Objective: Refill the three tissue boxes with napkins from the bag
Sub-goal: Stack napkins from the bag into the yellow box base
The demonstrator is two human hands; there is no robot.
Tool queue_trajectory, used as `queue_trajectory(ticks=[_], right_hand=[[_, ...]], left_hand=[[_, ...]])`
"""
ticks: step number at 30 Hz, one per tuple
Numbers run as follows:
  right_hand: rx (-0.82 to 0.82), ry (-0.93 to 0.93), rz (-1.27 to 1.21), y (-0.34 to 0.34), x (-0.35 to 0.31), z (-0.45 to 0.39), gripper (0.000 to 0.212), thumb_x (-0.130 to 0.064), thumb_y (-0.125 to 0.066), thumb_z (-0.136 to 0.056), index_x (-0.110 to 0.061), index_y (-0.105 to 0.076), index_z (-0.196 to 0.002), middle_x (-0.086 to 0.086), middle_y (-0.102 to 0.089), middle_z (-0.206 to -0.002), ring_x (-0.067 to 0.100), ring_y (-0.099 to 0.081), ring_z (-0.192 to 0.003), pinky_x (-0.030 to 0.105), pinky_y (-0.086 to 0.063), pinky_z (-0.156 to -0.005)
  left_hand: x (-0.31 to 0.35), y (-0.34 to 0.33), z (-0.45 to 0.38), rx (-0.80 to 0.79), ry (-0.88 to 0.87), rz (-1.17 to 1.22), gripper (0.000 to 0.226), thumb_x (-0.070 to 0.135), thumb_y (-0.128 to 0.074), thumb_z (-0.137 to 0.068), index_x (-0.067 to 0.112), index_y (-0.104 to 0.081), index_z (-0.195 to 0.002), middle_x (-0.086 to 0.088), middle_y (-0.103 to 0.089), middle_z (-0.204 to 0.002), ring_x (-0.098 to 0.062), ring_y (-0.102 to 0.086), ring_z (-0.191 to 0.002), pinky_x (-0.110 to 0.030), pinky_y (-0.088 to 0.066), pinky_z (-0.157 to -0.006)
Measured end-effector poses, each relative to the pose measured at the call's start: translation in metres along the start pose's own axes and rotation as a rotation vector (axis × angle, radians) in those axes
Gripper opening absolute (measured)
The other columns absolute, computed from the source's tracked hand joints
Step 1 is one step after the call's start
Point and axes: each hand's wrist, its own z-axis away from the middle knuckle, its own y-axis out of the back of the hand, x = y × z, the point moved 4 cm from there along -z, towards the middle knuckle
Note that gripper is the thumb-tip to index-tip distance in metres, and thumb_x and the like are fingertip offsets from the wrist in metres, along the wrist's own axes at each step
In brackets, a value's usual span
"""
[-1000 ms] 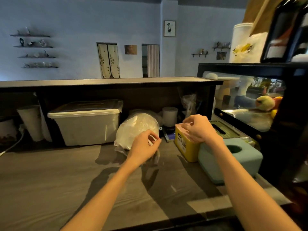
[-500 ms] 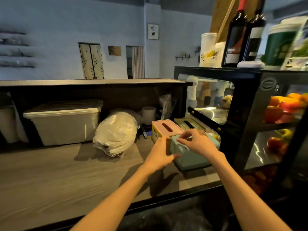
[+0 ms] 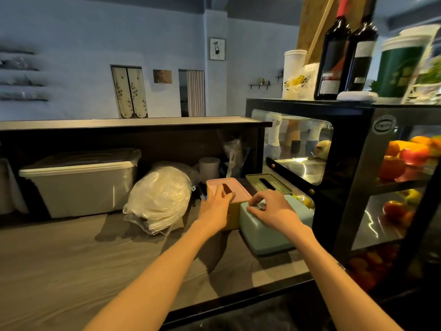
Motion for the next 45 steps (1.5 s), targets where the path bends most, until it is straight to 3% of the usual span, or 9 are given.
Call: queue_trajectory(ticks=[12, 16, 18, 21, 25, 32, 37, 41, 45], right_hand=[[0.069, -0.005, 0.055, 0.005, -0.005, 0.000, 0.015, -0.040, -0.071, -0.093, -0.030, -0.070, -0.104, -0.004, -0.061, -0.116, 0.019, -0.061, -0.106, 0.043, -0.054, -0.092], [0.256, 0.146, -0.123, 0.010, -0.028, 0.005, 0.012, -0.021, -0.068, -0.097, -0.021, -0.070, -0.109, -0.001, -0.065, -0.107, 0.012, -0.062, -0.093, 0.021, -0.048, -0.078], [0.333, 0.241, -0.196, 0.012, -0.053, 0.012, 0.013, -0.018, -0.066, -0.098, -0.019, -0.070, -0.111, -0.003, -0.064, -0.105, 0.008, -0.060, -0.089, 0.013, -0.043, -0.073], [0.356, 0.385, -0.273, 0.008, -0.098, 0.023, 0.009, -0.017, -0.066, -0.098, -0.017, -0.068, -0.107, -0.005, -0.063, -0.103, 0.006, -0.060, -0.089, 0.015, -0.050, -0.077], [0.269, 0.576, -0.309, -0.013, -0.150, 0.036, 0.008, -0.022, -0.068, -0.098, -0.018, -0.069, -0.104, -0.006, -0.064, -0.100, 0.008, -0.062, -0.093, 0.025, -0.054, -0.082], [-0.149, 0.713, -0.171, -0.082, -0.201, 0.053, 0.018, -0.031, -0.064, -0.100, -0.016, -0.074, -0.104, -0.004, -0.072, -0.094, 0.009, -0.065, -0.085, 0.037, -0.056, -0.080], [-0.187, 0.707, -0.091, -0.107, -0.206, 0.054, 0.026, -0.046, -0.062, -0.098, -0.023, -0.074, -0.102, -0.006, -0.063, -0.102, 0.011, -0.056, -0.095, 0.036, -0.052, -0.084], [-0.206, 0.770, -0.042, -0.112, -0.218, 0.059, 0.029, -0.049, -0.062, -0.097, -0.023, -0.075, -0.095, -0.008, -0.067, -0.092, 0.009, -0.057, -0.090, 0.034, -0.050, -0.083], [-0.266, 0.752, -0.004, -0.116, -0.230, 0.060, 0.033, -0.059, -0.059, -0.095, -0.031, -0.074, -0.088, -0.015, -0.067, -0.079, 0.003, -0.060, -0.074, 0.026, -0.048, -0.068]], left_hand=[[-0.043, 0.062, 0.020, 0.160, 0.068, 0.179, 0.056, 0.011, -0.074, -0.087, 0.029, -0.048, -0.132, -0.004, -0.035, -0.137, -0.024, -0.051, -0.116, -0.037, -0.055, -0.090], [-0.068, 0.112, 0.056, 0.131, -0.040, 0.152, 0.052, 0.001, -0.067, -0.088, 0.036, -0.050, -0.122, 0.002, -0.035, -0.132, -0.018, -0.054, -0.104, -0.028, -0.056, -0.077], [-0.082, 0.127, 0.079, 0.075, -0.070, 0.124, 0.051, 0.001, -0.067, -0.089, 0.038, -0.052, -0.120, 0.003, -0.032, -0.138, -0.016, -0.052, -0.110, -0.024, -0.053, -0.083], [-0.106, 0.136, 0.116, -0.009, -0.107, 0.109, 0.052, 0.003, -0.067, -0.090, 0.043, -0.053, -0.119, 0.006, -0.031, -0.141, -0.013, -0.045, -0.118, -0.019, -0.049, -0.089], [-0.145, 0.130, 0.157, -0.069, -0.117, 0.109, 0.050, 0.008, -0.068, -0.091, 0.049, -0.053, -0.116, 0.013, -0.032, -0.141, -0.010, -0.048, -0.121, -0.022, -0.051, -0.091], [-0.183, 0.107, 0.196, -0.153, -0.102, 0.231, 0.053, -0.003, -0.068, -0.087, 0.035, -0.062, -0.124, 0.009, -0.039, -0.143, -0.008, -0.045, -0.129, -0.029, -0.045, -0.108], [-0.200, 0.097, 0.221, -0.095, 0.240, 0.737, 0.085, -0.008, -0.067, -0.087, 0.040, -0.032, -0.147, 0.001, -0.045, -0.143, -0.014, -0.052, -0.128, -0.038, -0.051, -0.105], [-0.188, 0.074, 0.238, -0.208, 0.372, 0.789, 0.131, 0.037, -0.095, -0.062, 0.034, -0.006, -0.159, 0.015, -0.033, -0.144, -0.009, -0.039, -0.132, -0.032, -0.037, -0.111], [-0.175, 0.044, 0.234, 0.003, 0.430, 0.975, 0.134, 0.059, -0.097, -0.047, 0.039, -0.022, -0.156, 0.020, -0.044, -0.149, -0.008, -0.044, -0.138, -0.041, -0.043, -0.112]])
